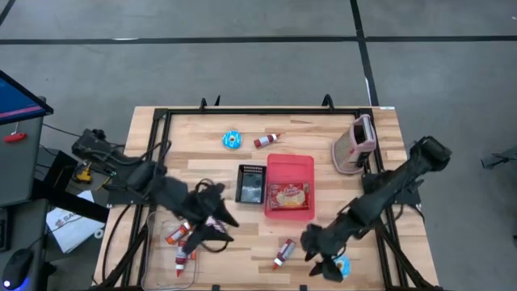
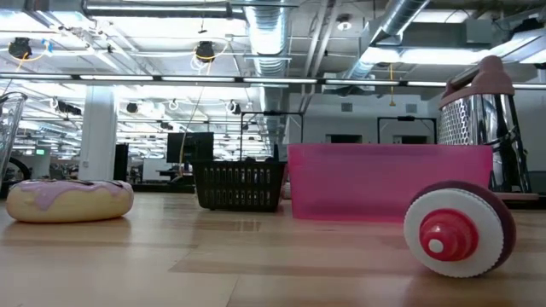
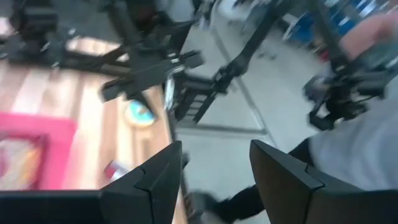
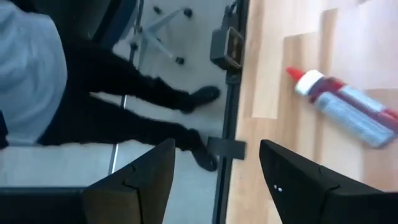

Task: Pick & Place Food Item
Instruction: Put the bottom red food coloring bottle into the transparent bin

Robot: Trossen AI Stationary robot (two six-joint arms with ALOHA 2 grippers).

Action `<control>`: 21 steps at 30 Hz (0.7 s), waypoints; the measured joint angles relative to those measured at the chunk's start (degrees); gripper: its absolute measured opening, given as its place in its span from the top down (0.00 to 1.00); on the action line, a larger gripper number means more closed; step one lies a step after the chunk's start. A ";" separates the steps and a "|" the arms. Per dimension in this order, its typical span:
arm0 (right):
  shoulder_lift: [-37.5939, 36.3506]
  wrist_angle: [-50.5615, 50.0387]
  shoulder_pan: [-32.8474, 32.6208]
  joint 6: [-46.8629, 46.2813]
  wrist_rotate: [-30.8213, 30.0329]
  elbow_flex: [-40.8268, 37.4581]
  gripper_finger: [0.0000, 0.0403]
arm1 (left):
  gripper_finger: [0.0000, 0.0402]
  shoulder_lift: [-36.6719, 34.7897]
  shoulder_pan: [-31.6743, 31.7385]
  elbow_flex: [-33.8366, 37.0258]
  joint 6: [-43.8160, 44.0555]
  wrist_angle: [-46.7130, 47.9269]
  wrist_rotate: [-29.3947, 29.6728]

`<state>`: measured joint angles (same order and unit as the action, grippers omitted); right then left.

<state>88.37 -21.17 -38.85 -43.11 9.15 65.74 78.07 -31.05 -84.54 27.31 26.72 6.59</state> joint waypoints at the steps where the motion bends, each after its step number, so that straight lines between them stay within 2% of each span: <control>1: 1.60 0.15 -0.03 -0.18 0.06 1.02 0.44 | 0.54 -0.36 -1.28 0.00 -0.07 1.63 1.61; 6: 9.63 -0.33 1.28 -2.96 0.06 5.79 0.49 | 0.54 -0.94 -6.30 0.01 0.91 8.14 8.45; 11: 16.29 0.28 2.21 -7.24 -0.02 7.34 0.55 | 0.54 -0.65 -9.12 0.01 5.36 15.23 9.74; 15: 18.89 2.25 2.23 -9.01 -0.07 7.34 0.59 | 0.54 -0.62 -10.67 0.03 6.01 17.69 11.32; 18: 18.86 6.16 2.14 -6.98 -1.14 7.37 0.61 | 0.54 -0.59 -12.22 0.01 6.05 19.33 12.74; 21: 18.04 9.81 1.37 -0.27 -4.05 7.61 0.63 | 0.54 -0.78 -13.40 1.21 6.81 19.13 14.02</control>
<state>106.41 -11.36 -37.49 -43.38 5.10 73.35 77.28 -44.44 -83.34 34.12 45.84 20.61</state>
